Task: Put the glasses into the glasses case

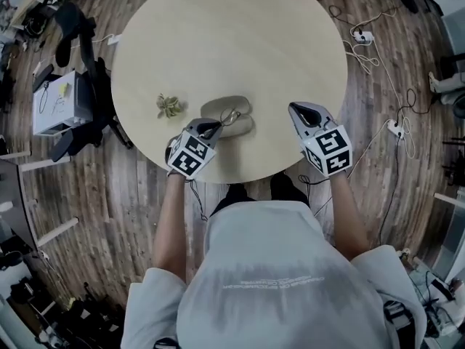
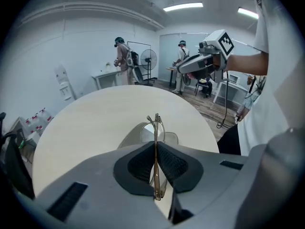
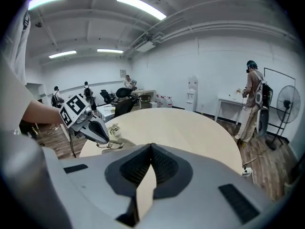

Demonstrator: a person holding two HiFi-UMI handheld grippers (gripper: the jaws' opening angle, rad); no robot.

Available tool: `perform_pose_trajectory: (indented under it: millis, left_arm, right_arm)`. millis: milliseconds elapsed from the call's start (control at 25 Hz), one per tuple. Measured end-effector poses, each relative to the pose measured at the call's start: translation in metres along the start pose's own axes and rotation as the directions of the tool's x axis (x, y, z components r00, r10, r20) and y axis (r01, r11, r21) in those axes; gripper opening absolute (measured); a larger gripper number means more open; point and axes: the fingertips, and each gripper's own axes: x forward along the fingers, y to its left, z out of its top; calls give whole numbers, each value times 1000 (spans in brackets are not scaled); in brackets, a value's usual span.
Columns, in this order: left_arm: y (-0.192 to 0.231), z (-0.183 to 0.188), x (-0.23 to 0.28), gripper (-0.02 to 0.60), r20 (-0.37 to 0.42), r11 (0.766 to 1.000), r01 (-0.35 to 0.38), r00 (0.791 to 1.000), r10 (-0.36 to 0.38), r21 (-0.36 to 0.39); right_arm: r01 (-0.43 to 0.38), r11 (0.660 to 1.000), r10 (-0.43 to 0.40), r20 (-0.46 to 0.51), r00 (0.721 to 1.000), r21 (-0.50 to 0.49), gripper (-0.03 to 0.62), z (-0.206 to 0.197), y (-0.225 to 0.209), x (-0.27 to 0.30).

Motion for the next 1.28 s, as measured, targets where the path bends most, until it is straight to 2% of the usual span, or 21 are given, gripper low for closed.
perform_pose_trajectory:
  millis: [120, 240, 560, 840, 1000, 1120, 1280]
  left_arm:
    - [-10, -10, 17, 23, -39, 995, 89, 995, -87, 40]
    - [-15, -20, 31, 23, -79, 988, 133, 989, -127, 72]
    - [-20, -32, 56, 23, -143, 975, 195, 973, -180, 104]
    - [-40, -42, 74, 23, -248, 944, 253, 948, -199, 212]
    - [-47, -53, 79, 23, -288, 936, 295, 929, -233, 192]
    - [-42, -52, 79, 29, -277, 950, 274, 934, -226, 152]
    - [-34, -53, 74, 87, -277, 963, 235, 941, -193, 129]
  right_arm:
    - [28, 999, -27, -32, 999, 15, 0, -13, 3, -6]
    - [48, 998, -47, -51, 998, 31, 0, -20, 3, -12]
    - [64, 997, -59, -89, 994, 49, 0, -35, 5, -16]
    - [50, 998, -46, -108, 993, 30, 0, -44, 5, -23]
    - [87, 996, -84, -104, 991, 23, 0, -46, 0, -25]
    - [105, 994, -103, -105, 989, 10, 0, -48, -3, -26]
    - [109, 994, -107, -99, 989, 25, 0, -52, -4, -27]
